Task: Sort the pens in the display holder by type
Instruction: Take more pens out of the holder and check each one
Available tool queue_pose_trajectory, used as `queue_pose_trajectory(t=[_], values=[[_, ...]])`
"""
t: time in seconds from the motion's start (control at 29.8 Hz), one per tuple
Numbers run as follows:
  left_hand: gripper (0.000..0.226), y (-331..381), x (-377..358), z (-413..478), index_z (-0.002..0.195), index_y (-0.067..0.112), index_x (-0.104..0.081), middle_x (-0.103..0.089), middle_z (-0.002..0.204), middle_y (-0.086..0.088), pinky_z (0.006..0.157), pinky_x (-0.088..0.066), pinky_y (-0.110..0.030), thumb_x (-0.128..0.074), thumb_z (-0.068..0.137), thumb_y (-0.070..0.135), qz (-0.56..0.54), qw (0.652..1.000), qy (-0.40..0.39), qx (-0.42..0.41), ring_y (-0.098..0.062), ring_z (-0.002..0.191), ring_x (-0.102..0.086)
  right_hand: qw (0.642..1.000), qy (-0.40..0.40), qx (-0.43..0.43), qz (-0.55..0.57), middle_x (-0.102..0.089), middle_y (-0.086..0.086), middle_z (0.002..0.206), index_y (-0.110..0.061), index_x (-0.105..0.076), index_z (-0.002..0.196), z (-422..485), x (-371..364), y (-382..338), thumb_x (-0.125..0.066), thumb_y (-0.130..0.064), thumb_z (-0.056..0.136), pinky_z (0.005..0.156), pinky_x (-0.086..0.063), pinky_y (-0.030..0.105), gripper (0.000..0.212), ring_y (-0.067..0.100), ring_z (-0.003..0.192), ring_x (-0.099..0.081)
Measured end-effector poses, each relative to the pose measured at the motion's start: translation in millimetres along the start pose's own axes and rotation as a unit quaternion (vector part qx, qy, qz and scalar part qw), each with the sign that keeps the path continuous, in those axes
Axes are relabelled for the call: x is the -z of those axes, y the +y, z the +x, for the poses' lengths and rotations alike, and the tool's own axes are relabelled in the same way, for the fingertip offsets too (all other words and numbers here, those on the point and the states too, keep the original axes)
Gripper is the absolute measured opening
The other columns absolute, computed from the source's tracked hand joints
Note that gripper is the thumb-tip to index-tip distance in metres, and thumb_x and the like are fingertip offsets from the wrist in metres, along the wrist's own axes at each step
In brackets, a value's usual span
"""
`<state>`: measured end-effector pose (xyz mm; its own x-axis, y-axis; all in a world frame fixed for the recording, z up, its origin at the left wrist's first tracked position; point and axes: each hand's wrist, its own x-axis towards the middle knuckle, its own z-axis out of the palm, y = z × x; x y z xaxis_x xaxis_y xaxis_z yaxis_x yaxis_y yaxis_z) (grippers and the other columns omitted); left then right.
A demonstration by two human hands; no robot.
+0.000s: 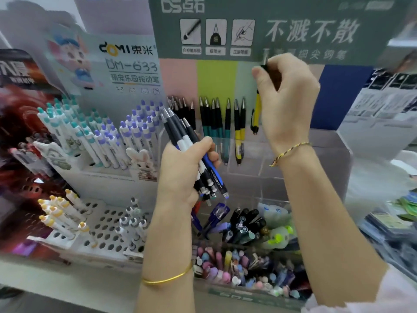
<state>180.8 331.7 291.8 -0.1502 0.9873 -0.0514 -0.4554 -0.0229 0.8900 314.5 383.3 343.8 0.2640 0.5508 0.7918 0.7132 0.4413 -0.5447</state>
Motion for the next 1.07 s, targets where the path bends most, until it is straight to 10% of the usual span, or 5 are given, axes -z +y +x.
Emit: queue_pose_trajectory(t=[0.23, 0.4, 0.57, 0.77, 1.07], values=[[0.017, -1.4, -1.9, -3.5, 0.079, 0.001, -0.055, -0.06, 0.054, -0.002, 0.054, -0.054, -0.023, -0.049, 0.094, 0.0, -0.027, 0.997, -0.038, 0.058, -0.012, 0.048, -0.059, 0.94, -0.23, -0.113, -0.224, -0.064, 0.01, 0.1, -0.008, -0.058, 0.102, -8.7, -5.2, 7.9, -0.065, -0.029, 0.088, 0.064, -0.035, 0.031, 0.027, 0.031, 0.094, -0.059], [0.018, 0.2, 3.6, -7.2, 0.108, -0.009, -0.055, -0.065, 0.073, -0.008, 0.059, -0.056, -0.026, -0.044, 0.096, -0.001, -0.095, 0.99, -0.07, 0.072, -0.013, 0.062, -0.066, 0.936, -0.224, -0.134, -0.236, -0.064, 0.013, 0.103, -0.008, -0.051, 0.104, -10.2, -6.0, 5.9, -0.066, -0.029, 0.087, 0.064, -0.033, 0.031, 0.031, 0.033, 0.095, -0.059], [0.033, 1.6, 7.1, -7.0, 0.128, -0.012, -0.045, -0.065, 0.091, -0.011, 0.061, -0.056, -0.026, -0.042, 0.096, -0.003, -0.116, 0.989, -0.071, 0.05, -0.015, 0.07, -0.07, 0.985, -0.154, -0.051, -0.054, -0.063, 0.002, 0.085, -0.008, -0.06, 0.091, -20.6, -7.2, -4.1, -0.063, -0.025, 0.087, 0.071, -0.044, 0.031, 0.017, 0.022, 0.082, -0.059], [0.027, 4.3, 15.6, -7.8, 0.097, -0.004, -0.062, -0.067, 0.08, -0.015, 0.066, -0.058, -0.032, -0.063, 0.073, 0.007, -0.064, 0.994, -0.087, 0.001, -0.022, 0.072, -0.069, 0.896, -0.419, -0.095, 0.113, -0.063, 0.004, 0.064, -0.003, -0.068, 0.08, -28.9, -13.2, -36.0, -0.065, -0.028, 0.087, 0.044, -0.05, 0.024, 0.026, 0.009, 0.045, -0.058], [0.021, 14.3, 36.3, -10.5, 0.11, -0.006, -0.057, -0.066, 0.085, -0.016, 0.063, -0.057, -0.032, -0.053, 0.09, -0.003, -0.029, 1.0, -0.01, -0.001, -0.021, 0.074, -0.07, 0.882, -0.397, -0.14, 0.211, -0.06, -0.004, 0.064, -0.014, -0.063, 0.072, -33.2, -28.3, -36.5, -0.071, -0.018, 0.082, 0.051, -0.047, 0.021, 0.013, 0.004, 0.052, -0.055]])
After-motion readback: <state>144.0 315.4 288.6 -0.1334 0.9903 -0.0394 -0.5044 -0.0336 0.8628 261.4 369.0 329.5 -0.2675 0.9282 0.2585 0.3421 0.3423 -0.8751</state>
